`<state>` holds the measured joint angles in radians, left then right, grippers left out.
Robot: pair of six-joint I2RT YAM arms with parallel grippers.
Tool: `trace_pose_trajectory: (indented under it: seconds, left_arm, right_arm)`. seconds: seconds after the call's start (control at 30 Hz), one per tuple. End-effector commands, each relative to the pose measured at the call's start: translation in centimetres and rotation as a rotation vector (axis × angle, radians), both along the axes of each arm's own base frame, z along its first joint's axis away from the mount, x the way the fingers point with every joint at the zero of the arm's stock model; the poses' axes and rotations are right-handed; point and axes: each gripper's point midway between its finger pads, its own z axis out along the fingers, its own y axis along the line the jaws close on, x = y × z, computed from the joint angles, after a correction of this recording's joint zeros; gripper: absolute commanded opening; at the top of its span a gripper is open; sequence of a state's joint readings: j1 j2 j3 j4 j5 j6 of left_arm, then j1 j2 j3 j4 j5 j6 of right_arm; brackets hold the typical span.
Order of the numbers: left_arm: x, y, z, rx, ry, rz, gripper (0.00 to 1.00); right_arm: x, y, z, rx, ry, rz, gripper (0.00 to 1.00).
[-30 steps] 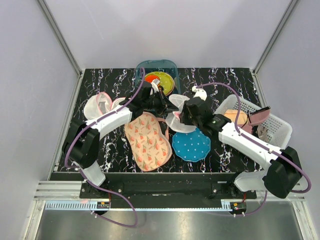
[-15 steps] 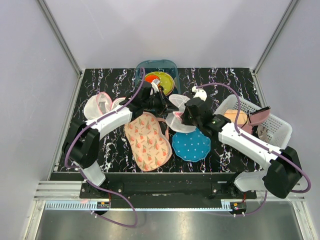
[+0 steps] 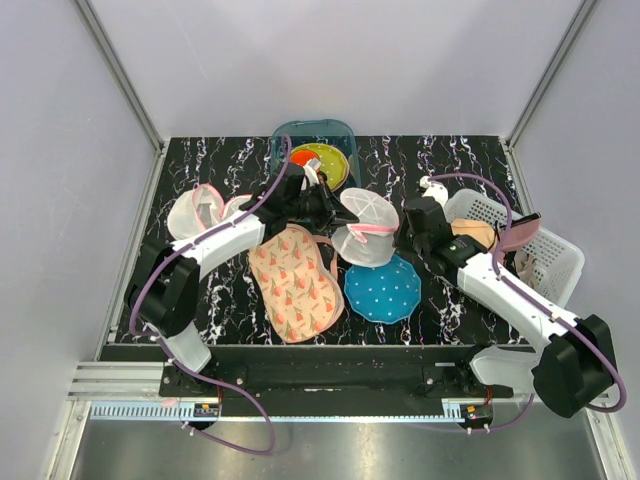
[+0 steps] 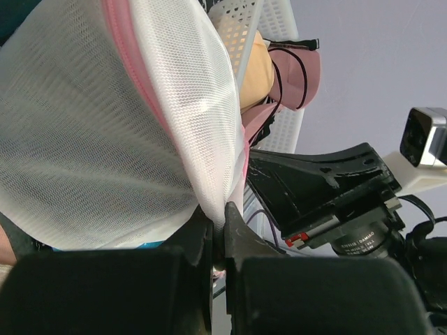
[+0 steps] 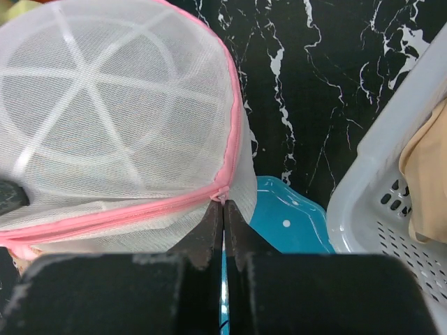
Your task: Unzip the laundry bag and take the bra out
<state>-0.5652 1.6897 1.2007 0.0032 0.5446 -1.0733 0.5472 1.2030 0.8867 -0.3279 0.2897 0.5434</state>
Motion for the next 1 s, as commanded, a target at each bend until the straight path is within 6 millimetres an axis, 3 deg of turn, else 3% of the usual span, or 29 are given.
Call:
trace_pose_trajectory:
  seconds: [0.0, 0.1, 0.13, 0.17, 0.2, 0.23, 0.33, 0.37, 0.4, 0.53, 0.57, 0.63, 0.7, 0.8, 0.83, 0.93, 0.97]
  left_arm:
    - [0.4, -0.4, 4.1, -0.07, -0.108, -0.033, 0.0]
    - [0.6, -1.2, 3.3, -0.056, -0.101, -0.072, 0.0]
    - [1.0, -1.7, 4.0, -0.059, -0.121, -0.08, 0.0]
    - [1.6, -2.1, 2.7, -0.037, -0.106, -0.088, 0.0]
    - [1.7, -2.4, 2.7, -0.033, -0.099, -0.103, 0.0]
    - [2.6, -3.0, 4.1, -0.046, -0.136, -0.113, 0.0]
    - [4.7, -3.6, 2.0, 0.057, -0.131, -0.13, 0.0]
    - [6.1, -4.0, 4.5, 0.067, -0.213, -0.138, 0.06]
    - [6.4, -3.7, 1.3, 0.133, -0.121, -0.148, 0.29]
    - [6.6, -3.1, 3.5, 0.116, -0.157, -0.172, 0.77]
    - [6.6, -2.7, 3.9, 0.132, -0.182, -0.159, 0.82]
    - [5.9, -1.5, 5.6, 0.148, -0.218, -0.14, 0.91]
    - [5.2, -0.5, 5.7, 0.182, -0.223, -0.123, 0.92]
    - [3.6, 0.7, 7.4, 0.172, -0.23, -0.081, 0.92]
    - [2.5, 1.4, 7.2, 0.171, -0.204, -0.061, 0.93]
    - [1.8, 2.4, 5.6, 0.184, -0.141, 0.005, 0.93]
    - [1.5, 2.3, 5.9, 0.163, -0.145, 0.006, 0.94]
  right_arm:
    - [-0.3, -1.2, 0.6, -0.017, -0.006, 0.005, 0.0]
    - [-0.8, 0.5, 2.9, 0.058, -0.017, 0.074, 0.0]
    - [-0.8, 0.9, 3.5, 0.079, -0.025, 0.091, 0.0]
    - [-0.8, 1.3, 3.9, 0.099, -0.029, 0.103, 0.0]
    - [-0.8, 1.6, 4.2, 0.112, -0.03, 0.113, 0.0]
    - [-1.0, 2.0, 4.2, 0.123, -0.025, 0.134, 0.0]
    - [-1.1, 2.4, 3.7, 0.136, -0.012, 0.144, 0.0]
    - [-1.0, 2.6, 3.7, 0.148, -0.012, 0.144, 0.0]
    - [-1.1, 2.8, 3.8, 0.164, -0.01, 0.151, 0.0]
    - [-1.1, 3.6, 4.3, 0.21, -0.019, 0.163, 0.0]
    - [-1.2, 3.6, 4.3, 0.217, -0.019, 0.155, 0.0]
    - [-1.0, 3.5, 4.2, 0.217, -0.024, 0.144, 0.0]
    - [-0.9, 3.6, 3.9, 0.213, -0.022, 0.148, 0.0]
    - [-0.8, 4.0, 3.6, 0.214, -0.014, 0.167, 0.0]
    - [-0.7, 4.1, 3.7, 0.217, -0.019, 0.171, 0.0]
    - [-0.5, 4.4, 3.5, 0.218, -0.014, 0.178, 0.0]
    - [-0.3, 4.4, 3.6, 0.22, -0.02, 0.174, 0.0]
